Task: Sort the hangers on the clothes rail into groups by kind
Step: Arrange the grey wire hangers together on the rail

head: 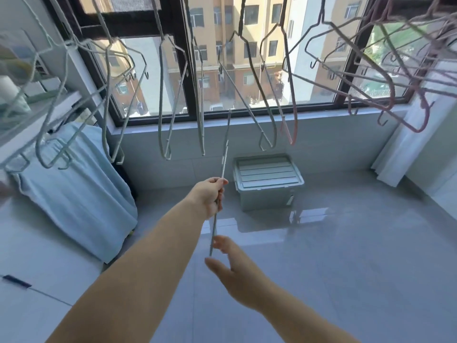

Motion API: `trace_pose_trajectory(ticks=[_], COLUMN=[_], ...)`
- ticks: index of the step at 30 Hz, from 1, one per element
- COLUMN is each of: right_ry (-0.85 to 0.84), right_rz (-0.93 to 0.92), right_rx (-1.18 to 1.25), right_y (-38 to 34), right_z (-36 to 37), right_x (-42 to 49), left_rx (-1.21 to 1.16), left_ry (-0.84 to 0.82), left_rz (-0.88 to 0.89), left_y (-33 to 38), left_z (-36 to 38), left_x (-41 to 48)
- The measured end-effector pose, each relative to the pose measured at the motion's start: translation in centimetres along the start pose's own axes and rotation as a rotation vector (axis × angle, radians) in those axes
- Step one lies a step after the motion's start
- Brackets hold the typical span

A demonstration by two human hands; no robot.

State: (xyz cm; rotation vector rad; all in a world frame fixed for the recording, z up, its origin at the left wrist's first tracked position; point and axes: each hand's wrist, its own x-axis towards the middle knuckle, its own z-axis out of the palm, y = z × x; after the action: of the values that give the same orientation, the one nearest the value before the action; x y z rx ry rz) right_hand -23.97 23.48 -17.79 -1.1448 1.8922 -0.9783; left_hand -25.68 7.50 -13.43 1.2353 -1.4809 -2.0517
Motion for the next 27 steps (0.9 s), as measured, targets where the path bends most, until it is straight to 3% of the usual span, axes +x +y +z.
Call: trace_pose_trajectory(ticks=[7,12,20,27], right_ry=[0.151,0.245,0.358,0.386], right_rz=[-0.082,-0.124,-0.218,-0.357], right_rx=[-0.037,-0.036,0.036,0.048], right_y=[-0.2,-0.9,-3.8,-7.0], right_z=[-1.5,-3.5,-6.5,-8.8], right_x=[-0.8,-0.8,-1.0,-1.0], left_rx=[-0.203,-0.252,0.253,0.387], left_ry=[-0.011,0.019,-0.034,0.016], left_rz=[0.006,0.105,0.410,0.632], left_y=[1.6,2.2,4.3,6.9], left_z=[2.1,2.8,3.5,4.1], left_x=[-1.6,-3.0,-6.8,-9.9])
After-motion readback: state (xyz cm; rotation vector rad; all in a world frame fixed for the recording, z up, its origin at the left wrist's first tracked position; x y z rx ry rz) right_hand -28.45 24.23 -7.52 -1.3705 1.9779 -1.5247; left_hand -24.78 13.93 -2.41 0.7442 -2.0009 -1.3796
